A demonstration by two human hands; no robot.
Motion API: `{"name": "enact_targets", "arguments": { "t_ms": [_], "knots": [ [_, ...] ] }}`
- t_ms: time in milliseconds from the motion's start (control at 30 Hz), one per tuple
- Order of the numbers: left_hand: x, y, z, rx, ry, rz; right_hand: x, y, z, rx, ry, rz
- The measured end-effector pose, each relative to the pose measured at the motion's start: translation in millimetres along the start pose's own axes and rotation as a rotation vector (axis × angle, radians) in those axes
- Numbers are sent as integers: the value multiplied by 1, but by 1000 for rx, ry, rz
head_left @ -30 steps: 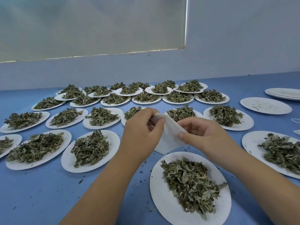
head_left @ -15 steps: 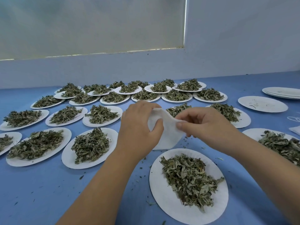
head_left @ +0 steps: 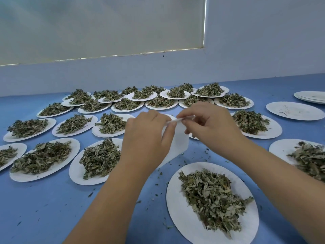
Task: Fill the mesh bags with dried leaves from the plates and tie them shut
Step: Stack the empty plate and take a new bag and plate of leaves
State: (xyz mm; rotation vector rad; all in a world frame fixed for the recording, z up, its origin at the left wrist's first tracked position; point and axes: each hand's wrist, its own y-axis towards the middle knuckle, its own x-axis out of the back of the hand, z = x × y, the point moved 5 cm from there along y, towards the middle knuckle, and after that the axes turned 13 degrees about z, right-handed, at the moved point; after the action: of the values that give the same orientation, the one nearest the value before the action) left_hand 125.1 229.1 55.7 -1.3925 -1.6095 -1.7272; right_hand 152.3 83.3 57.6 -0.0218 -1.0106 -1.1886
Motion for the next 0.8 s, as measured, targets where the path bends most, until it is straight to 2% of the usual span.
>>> {"name": "enact_targets", "arguments": {
  "t_ms": [100, 167, 267, 333, 533, 667, 800],
  "knots": [
    [-11, 2, 2, 4, -47, 126, -4, -8, -10, 11, 59, -69],
    [-14, 1, 1, 31, -135, 120, 0, -11, -16, -20, 150, -99],
    [-15, 0, 3, 139, -388, 71, 4, -13, -24, -86, 270, -131],
    [-18, -1, 3, 190, -496, 87, 1, -14, -23, -111, 311, -102],
    [-23, -4, -6, 179, -621, 126, -18, -14, -26, -207, 495, -40],
    [-24, -5, -3, 236, -714, 103, -15, -14, -30, -245, 501, -74],
    [-21, -6, -2, 253, -708, 72, -8, -15, -29, -235, 451, -59]
  ]
}}
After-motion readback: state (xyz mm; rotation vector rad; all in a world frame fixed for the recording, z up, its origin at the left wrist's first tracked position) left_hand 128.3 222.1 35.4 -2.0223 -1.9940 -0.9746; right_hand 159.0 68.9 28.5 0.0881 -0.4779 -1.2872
